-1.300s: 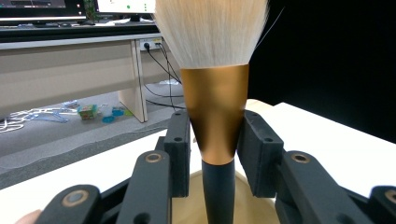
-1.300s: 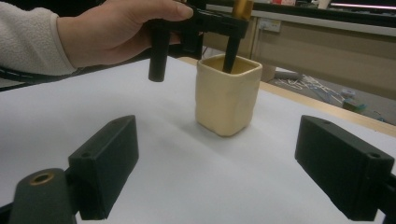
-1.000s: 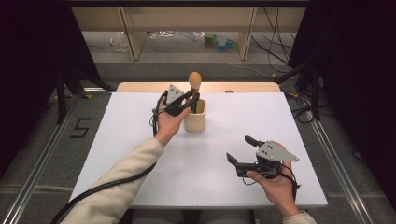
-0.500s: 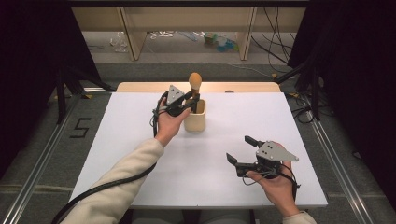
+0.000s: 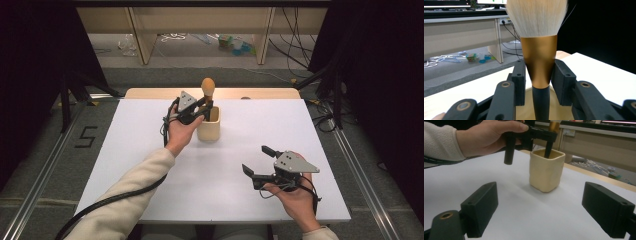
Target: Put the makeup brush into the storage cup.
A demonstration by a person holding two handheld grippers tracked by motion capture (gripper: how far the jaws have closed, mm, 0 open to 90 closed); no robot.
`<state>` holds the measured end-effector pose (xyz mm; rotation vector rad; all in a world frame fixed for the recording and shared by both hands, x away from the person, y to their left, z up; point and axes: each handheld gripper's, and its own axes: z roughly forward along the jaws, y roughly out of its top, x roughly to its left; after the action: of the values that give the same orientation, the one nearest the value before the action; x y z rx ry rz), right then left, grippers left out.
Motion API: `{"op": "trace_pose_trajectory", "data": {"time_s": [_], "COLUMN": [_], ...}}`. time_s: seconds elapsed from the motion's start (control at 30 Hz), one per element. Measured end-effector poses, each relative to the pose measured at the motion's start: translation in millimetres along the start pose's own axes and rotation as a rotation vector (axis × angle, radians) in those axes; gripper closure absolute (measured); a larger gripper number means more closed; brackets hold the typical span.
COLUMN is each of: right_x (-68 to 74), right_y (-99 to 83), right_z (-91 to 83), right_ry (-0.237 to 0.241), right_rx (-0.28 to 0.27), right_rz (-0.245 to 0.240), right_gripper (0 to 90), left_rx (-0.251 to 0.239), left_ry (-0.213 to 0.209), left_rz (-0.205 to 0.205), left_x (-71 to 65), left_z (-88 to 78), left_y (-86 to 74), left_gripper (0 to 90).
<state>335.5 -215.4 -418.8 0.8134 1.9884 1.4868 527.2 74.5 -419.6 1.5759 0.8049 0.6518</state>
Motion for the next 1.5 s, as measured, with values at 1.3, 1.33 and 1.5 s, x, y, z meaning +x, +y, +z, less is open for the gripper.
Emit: {"op": "trace_pose_trajectory", "data": {"time_s": [1.3, 1.33, 1.5], "right_x": [1.5, 1.5, 0.2], "right_y": [-1.0, -1.0, -1.3], "right_z": [0.7, 0.7, 1.9], "right_ry": [0.002, 0.002, 0.001], "right_rx": [0.012, 0.012, -0.004], "right_rz": [0.020, 0.020, 0.004], "right_gripper": [14.7, 14.7, 14.7], "left_rx": [-0.016, -0.017, -0.027], "left_ry": [0.013, 0.014, 0.009], "left_rz": [-0.014, -0.012, -0.012], "left_x": [-3.9, -4.1, -5.7], "left_z": [-23.9, -24.7, -31.9], "left_y": [8.8, 8.7, 8.6], "left_gripper": [13.5, 13.5, 13.3]}}
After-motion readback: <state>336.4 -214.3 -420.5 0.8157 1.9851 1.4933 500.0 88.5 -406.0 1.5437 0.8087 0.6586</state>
